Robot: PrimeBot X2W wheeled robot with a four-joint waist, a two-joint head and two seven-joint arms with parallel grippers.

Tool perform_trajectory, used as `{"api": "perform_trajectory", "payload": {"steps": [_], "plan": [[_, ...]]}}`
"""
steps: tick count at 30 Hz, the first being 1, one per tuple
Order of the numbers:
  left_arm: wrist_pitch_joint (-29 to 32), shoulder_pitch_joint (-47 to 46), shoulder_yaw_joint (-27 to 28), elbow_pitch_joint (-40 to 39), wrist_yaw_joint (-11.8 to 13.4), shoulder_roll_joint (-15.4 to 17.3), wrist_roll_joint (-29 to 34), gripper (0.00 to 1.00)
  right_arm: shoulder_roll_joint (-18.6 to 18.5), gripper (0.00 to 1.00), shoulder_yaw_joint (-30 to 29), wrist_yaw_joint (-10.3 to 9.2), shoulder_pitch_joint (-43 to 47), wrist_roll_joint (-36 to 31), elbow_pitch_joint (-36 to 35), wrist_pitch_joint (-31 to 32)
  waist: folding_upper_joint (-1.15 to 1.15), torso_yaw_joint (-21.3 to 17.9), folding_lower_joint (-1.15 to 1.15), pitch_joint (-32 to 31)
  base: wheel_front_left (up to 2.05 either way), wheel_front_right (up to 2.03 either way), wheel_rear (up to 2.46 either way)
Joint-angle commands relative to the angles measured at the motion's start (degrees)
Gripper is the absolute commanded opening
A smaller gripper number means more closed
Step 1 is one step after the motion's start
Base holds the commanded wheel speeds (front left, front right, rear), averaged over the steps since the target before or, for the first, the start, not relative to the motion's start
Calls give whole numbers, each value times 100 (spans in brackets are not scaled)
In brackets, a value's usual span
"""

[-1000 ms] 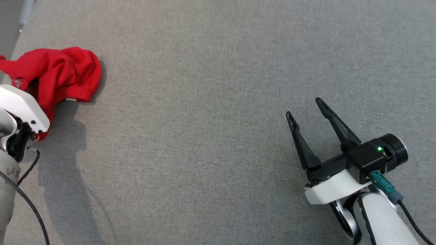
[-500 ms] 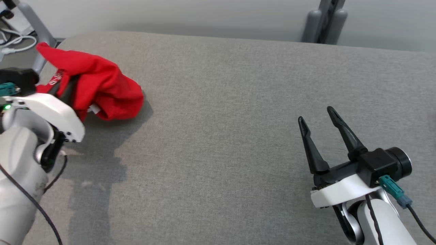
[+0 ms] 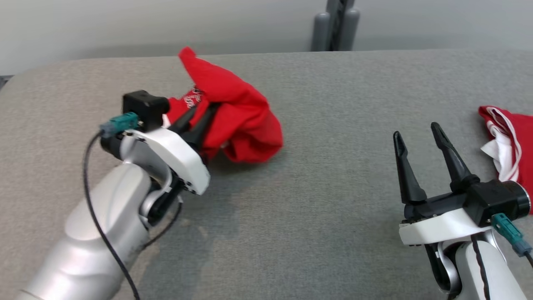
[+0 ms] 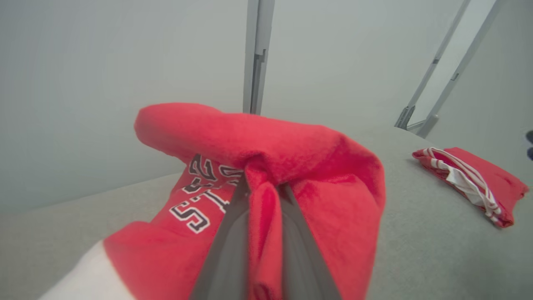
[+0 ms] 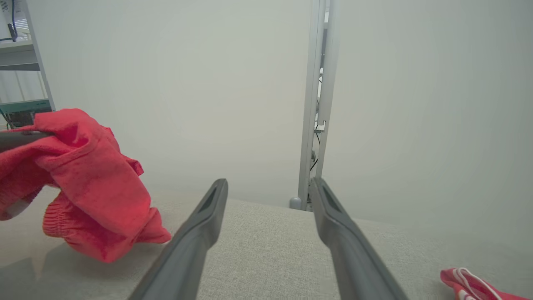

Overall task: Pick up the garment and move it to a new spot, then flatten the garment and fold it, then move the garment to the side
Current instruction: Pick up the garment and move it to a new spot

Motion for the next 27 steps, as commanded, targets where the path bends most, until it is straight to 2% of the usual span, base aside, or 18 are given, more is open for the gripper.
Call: {"api": "perform_trajectory", "payload": {"steps": [1,7,13,16,17,18,19,27], "plan": [[7,107,-70,-126,99,-92,43,0,2,100,-74,1,-14,-33,-51,-45,0,-289,0,127,0,0,0],[-72,194,-377,-108,301,-486,267,0,19,100,-232,1,-19,-39,-123,-73,0,-751,0,339,0,0,0],[-334,64,-605,459,464,-817,558,0,24,100,-262,1,-13,-34,-140,-83,0,-1029,0,483,0,0,0],[-461,3,-732,905,438,-988,679,0,29,100,-255,0,-33,-8,-122,-84,0,-1110,0,526,0,0,0],[-506,-6,-760,1055,421,-1036,711,11,30,100,-250,1,-37,9,-123,-85,0,-1123,0,533,0,0,0],[-558,-28,-779,1192,435,-1081,736,47,30,100,-249,1,-39,26,-131,-86,0,-1129,0,538,0,0,0],[-611,-66,-806,1307,448,-1103,777,100,31,100,-250,0,-36,37,-138,-87,0,-1129,0,539,0,0,0],[-954,-59,-677,1785,311,-1160,739,100,26,100,-363,0,67,61,-105,-88,0,-835,0,336,0,0,0]]}}
